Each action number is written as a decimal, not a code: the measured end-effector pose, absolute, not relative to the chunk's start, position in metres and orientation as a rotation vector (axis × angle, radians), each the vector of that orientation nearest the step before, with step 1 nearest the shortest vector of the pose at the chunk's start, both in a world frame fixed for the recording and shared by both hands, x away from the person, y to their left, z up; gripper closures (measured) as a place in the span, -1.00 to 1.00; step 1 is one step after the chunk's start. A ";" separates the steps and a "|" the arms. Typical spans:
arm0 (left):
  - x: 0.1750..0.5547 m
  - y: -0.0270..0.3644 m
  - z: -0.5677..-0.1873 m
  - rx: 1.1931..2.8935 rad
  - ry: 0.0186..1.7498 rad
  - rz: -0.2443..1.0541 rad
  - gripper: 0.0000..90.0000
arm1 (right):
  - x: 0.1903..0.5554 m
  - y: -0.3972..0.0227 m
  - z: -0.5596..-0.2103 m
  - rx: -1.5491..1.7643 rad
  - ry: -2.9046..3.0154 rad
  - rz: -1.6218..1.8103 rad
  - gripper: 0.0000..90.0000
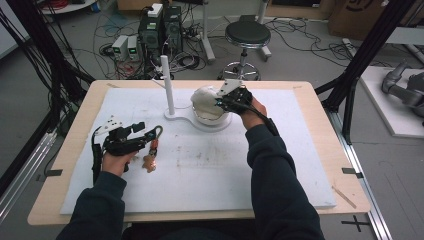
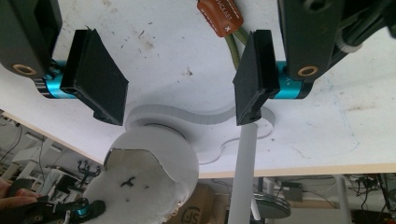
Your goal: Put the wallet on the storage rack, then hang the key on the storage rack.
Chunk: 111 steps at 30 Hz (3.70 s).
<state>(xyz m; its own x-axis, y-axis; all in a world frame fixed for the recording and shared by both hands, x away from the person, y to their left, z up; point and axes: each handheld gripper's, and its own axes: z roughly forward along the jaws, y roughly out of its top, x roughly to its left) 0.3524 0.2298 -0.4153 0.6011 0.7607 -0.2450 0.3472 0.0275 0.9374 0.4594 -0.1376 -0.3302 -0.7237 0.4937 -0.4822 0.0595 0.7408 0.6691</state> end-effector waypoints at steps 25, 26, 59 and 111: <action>0.352 0.229 -0.416 1.573 0.957 0.402 -0.22 | 0.451 -0.115 -0.329 0.162 2.202 0.538 0.71; 0.352 0.229 -0.416 1.573 0.957 0.401 -0.22 | 0.452 -0.111 -0.332 0.157 2.211 0.528 0.71; 0.350 0.230 -0.415 1.592 0.985 0.437 -0.41 | 0.379 -0.279 -0.371 0.993 2.082 1.260 -0.42; 0.354 0.220 -0.423 1.716 1.049 0.446 -0.51 | 0.360 -0.315 -0.395 1.109 2.019 1.215 -0.50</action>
